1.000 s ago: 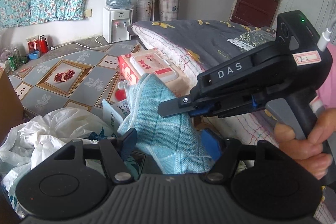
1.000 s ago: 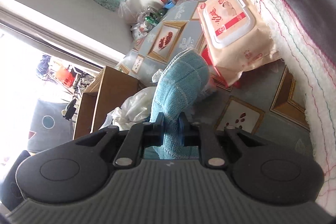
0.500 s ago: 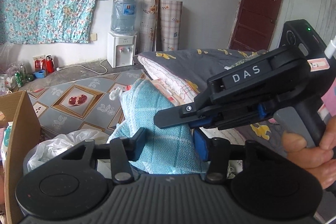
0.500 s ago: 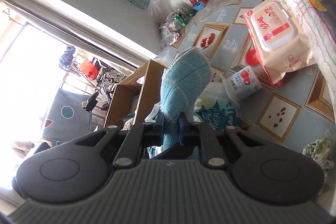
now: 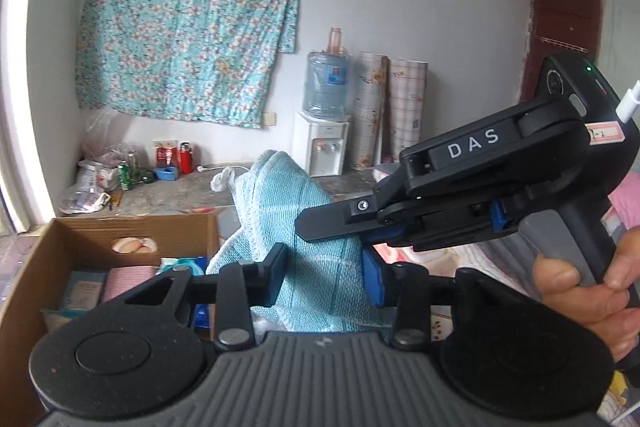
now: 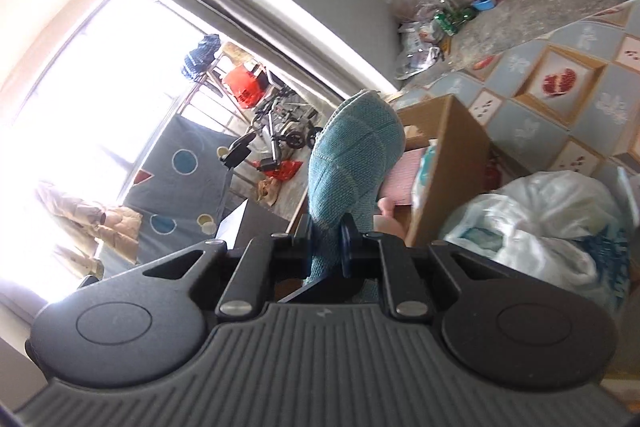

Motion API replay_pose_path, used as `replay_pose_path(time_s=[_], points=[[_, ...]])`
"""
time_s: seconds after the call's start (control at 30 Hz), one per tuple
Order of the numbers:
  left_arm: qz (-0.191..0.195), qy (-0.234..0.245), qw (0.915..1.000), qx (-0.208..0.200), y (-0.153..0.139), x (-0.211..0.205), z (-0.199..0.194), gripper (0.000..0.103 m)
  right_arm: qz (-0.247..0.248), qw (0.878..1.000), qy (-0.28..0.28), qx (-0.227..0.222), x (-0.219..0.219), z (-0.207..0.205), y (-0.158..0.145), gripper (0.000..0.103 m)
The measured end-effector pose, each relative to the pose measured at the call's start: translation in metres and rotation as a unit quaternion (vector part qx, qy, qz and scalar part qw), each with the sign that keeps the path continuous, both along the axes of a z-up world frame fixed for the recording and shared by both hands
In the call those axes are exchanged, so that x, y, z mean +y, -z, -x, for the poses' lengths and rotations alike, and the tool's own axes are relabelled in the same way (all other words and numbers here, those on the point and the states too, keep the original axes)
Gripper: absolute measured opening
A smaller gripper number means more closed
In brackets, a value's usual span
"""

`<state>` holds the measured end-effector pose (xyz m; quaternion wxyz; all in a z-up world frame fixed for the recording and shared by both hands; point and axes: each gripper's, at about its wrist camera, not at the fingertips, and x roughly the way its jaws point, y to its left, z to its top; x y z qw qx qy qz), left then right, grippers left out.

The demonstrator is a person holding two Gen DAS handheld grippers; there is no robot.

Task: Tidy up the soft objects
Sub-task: 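Carry the light-blue towel into the cardboard box and open the right gripper, then move the right gripper back over the bed toward the yogurt cup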

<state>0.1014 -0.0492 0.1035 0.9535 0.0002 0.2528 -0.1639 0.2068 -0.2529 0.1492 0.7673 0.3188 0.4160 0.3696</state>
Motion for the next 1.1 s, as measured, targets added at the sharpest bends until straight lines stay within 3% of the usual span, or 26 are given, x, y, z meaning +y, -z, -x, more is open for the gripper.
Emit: replay_pose_path(time_s=[0.23, 0.43, 0.53, 0.73, 1.0, 1.1], points=[[0.015, -0.068, 0.9965, 0.045, 0.010, 0.080, -0.020, 0.039, 0.008, 0.998, -0.044, 0.036, 0.100, -0.030, 0.020, 0.012], [0.026, -0.073, 0.9901, 0.117, 0.055, 0.120, -0.048, 0.036, 0.072, 0.994, -0.039, 0.067, 0.150, -0.042, 0.060, 0.012], [0.021, -0.058, 0.9869, 0.149, 0.076, 0.124, -0.057, 0.035, 0.121, 0.989, -0.033, 0.074, 0.159, -0.045, 0.082, 0.013], [0.015, -0.040, 0.9807, 0.191, 0.106, 0.117, -0.066, 0.033, 0.195, 0.979, -0.025, 0.056, 0.166, -0.044, 0.085, 0.020], [0.024, -0.023, 0.9636, 0.265, 0.134, 0.110, -0.086, 0.025, 0.179, 0.984, 0.010, 0.019, 0.137, -0.047, 0.061, 0.036], [0.021, -0.029, 0.9637, 0.264, 0.136, 0.111, -0.089, 0.025, 0.176, 0.984, 0.021, 0.015, 0.126, -0.049, 0.058, 0.039]])
